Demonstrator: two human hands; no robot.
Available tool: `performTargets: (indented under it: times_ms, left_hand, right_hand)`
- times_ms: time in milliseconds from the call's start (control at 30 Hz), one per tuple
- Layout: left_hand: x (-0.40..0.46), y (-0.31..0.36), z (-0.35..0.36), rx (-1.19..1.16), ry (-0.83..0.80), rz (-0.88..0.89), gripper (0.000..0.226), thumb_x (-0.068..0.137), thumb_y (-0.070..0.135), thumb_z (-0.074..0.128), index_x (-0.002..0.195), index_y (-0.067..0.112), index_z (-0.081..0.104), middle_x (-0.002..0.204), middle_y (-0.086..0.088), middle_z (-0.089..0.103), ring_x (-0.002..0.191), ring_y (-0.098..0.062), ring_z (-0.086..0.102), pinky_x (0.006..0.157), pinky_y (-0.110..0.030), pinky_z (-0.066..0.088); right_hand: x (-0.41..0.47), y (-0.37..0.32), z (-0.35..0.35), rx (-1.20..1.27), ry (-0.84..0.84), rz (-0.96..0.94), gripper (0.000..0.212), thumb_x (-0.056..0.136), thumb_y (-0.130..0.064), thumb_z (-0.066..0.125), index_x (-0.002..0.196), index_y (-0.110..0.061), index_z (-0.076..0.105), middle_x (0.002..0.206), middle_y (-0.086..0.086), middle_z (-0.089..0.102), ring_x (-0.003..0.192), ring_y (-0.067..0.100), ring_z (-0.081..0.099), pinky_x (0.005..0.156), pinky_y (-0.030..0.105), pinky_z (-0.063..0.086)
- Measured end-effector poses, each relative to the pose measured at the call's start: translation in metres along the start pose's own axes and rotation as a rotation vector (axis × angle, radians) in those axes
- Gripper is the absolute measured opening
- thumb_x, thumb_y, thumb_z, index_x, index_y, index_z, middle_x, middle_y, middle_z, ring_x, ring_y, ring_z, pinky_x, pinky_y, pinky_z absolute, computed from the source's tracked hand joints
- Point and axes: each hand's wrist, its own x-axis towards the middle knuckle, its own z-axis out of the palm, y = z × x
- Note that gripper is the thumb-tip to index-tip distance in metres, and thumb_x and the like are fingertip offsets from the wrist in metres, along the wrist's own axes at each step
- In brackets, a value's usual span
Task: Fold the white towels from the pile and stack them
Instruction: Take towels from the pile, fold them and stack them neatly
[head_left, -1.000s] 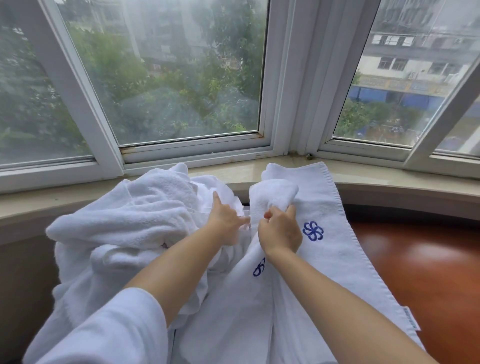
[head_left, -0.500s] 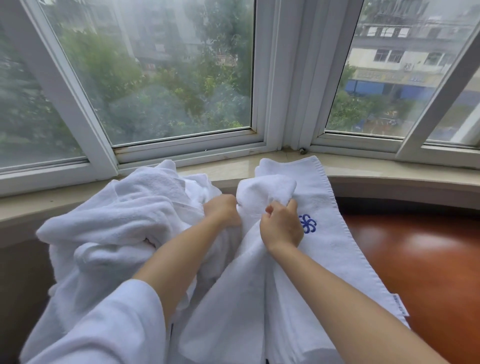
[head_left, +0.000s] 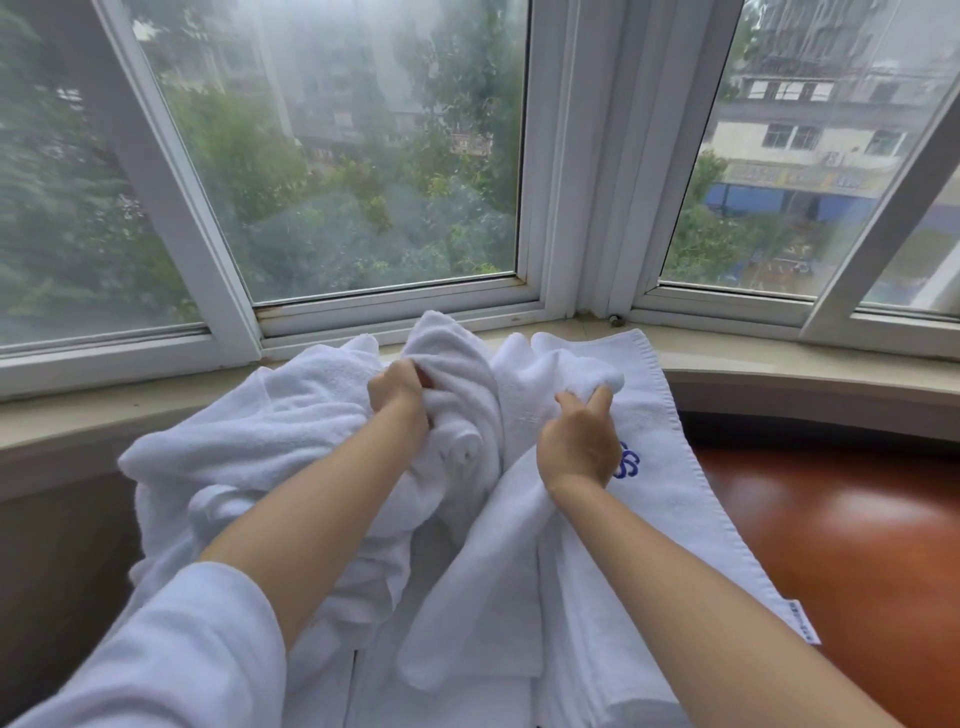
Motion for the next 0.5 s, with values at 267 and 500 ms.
performTargets:
  times_ms: [267, 500]
  left_hand:
    - [-0.002, 0.041, 0.000, 0.458, -0.279, 0.616, 0.004, 0.048, 0.016, 0.038, 0.047, 0.016, 0.042, 0.043, 0.011, 0.039, 0.053, -0.019, 0.036, 0.051, -0.029, 0.029]
    - [-0.029, 0.095, 0.011, -0.079, -0.287, 0.505, 0.010, 0.054, 0.014, 0.036, 0.056, 0.021, 0.029, 0.059, 0.002, 0.032, 0.067, -0.016, 0.032, 0.058, -0.029, 0.028]
  right_hand:
    - [-0.007, -0.007, 0.013, 0.034, -0.141, -0.058, 0.032, 0.087, -0.003, 0.043, 0.109, -0.015, 0.063, 0.117, 0.006, 0.035, 0.082, 0.032, 0.053, 0.062, 0.030, 0.036]
    - [-0.003, -0.007, 0.020, 0.023, -0.061, -0.067, 0.017, 0.089, -0.005, 0.045, 0.090, -0.010, 0.061, 0.101, 0.005, 0.035, 0.064, 0.027, 0.042, 0.055, 0.029, 0.033]
